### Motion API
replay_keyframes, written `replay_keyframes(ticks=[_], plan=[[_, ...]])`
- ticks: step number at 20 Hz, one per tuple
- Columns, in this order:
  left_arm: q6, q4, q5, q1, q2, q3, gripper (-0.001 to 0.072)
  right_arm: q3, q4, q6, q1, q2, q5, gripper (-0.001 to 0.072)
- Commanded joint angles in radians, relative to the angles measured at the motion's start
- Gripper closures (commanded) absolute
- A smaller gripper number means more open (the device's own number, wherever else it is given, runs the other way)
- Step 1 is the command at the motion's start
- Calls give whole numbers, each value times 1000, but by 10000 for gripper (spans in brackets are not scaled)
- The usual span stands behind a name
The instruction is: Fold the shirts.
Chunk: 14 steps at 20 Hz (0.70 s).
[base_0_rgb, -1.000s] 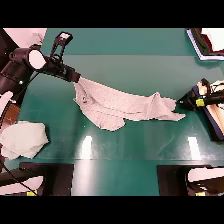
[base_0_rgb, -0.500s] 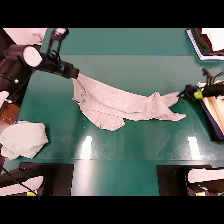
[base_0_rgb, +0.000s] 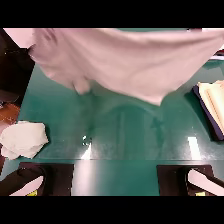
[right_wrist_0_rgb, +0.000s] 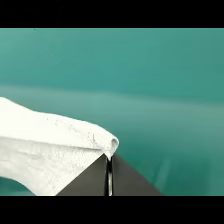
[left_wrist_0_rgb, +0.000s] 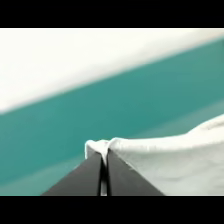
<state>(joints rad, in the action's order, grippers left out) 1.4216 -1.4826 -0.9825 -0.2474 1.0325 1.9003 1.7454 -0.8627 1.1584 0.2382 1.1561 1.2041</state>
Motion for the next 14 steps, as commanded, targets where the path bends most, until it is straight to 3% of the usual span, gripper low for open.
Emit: replay_keyframes(ticks=[1, 5, 10, 14], plan=[[2, 6, -6, 1, -121, 120, 682, 136, -3, 1, 1, -143, -25, 702], [4, 82, -5, 1, -233, 129, 683, 169, -14, 11, 1, -251, -27, 702], [23, 204, -31, 1, -304, 129, 683, 169, -211, 119, 1, -311, 13, 703], [22, 196, -301, 1, -220, 118, 683, 169, -233, 154, -1, -222, 159, 704]])
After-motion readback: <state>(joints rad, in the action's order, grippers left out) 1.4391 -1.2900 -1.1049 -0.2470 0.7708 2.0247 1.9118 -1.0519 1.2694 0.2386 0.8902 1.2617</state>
